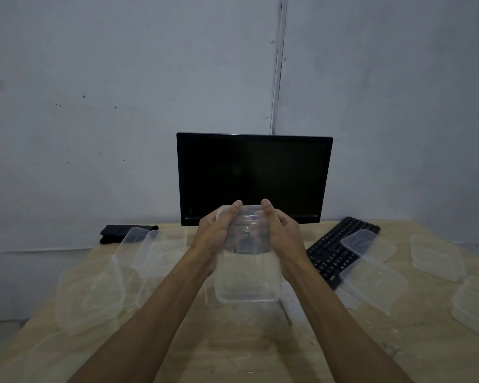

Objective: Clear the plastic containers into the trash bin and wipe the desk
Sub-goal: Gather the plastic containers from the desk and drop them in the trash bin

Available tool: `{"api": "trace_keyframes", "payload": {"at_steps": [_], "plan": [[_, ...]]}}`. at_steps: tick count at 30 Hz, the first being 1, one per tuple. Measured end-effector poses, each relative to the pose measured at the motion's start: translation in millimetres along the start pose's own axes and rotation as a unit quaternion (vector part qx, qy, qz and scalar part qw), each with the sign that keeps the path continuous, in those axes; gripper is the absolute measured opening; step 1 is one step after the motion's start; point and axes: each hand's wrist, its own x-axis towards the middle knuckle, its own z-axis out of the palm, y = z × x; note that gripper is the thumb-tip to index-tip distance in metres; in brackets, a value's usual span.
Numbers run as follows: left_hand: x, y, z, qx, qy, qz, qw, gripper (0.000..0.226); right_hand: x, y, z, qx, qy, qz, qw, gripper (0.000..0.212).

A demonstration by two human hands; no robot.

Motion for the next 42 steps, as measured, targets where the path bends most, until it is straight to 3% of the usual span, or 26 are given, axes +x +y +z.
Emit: {"api": "trace_keyframes", "payload": {"at_steps": [7, 11, 14, 20, 25, 28, 31, 38, 40, 42], "plan": [[3.1, 0.2, -11.8, -0.033, 0.027, -0.002, 0.999, 0.037, -7.6, 2.7, 0.8, -0.076, -0.044, 0.051, 0.995, 0.064], [-2.6, -0.9, -3.1, 0.054, 0.046, -0.017, 0.997, 0.051, -7.1, 7.9, 7.0, -0.11, 0.027, 0.027, 0.993, 0.085], [-19.1, -8.2, 4.8, 0.127, 0.043, -0.023, 0.991, 0.059, -2.9, 6.2, 6.1, -0.102, 0.076, 0.034, 0.991, 0.074], [-27.2, -18.4, 5.4, 0.209, 0.14, 0.017, 0.968, 0.075, -9.5, 5.3, 9.8, -0.103, 0.082, 0.04, 0.991, 0.069], [-10.1, -14.0, -5.2, 0.194, 0.19, -0.02, 0.962, 0.079, -23.1, 6.3, 11.7, -0.182, 0.024, 0.056, 0.981, 0.076], [-7.9, -12.6, -7.2, 0.173, 0.162, -0.034, 0.971, 0.087, -28.1, 7.1, 13.1, -0.175, 0.032, 0.077, 0.981, 0.071], [-30.9, -14.0, 7.7, 0.155, 0.116, -0.019, 0.981, 0.069, -24.0, 4.1, 14.0, -0.191, 0.078, 0.074, 0.976, 0.075], [-42.0, -18.5, 11.9, 0.156, 0.166, 0.011, 0.974, 0.069, -23.6, 4.3, 24.2, -0.189, 0.096, 0.063, 0.975, 0.074], [-41.4, -21.4, 7.5, 0.135, 0.12, 0.007, 0.984, 0.075, -24.9, 3.6, 22.3, -0.17, 0.084, 0.071, 0.979, 0.07], [-41.5, -22.2, 0.6, 0.107, 0.016, -0.021, 0.994, 0.075, -24.6, 1.4, 16.3, -0.155, 0.067, 0.097, 0.981, 0.065]]}}
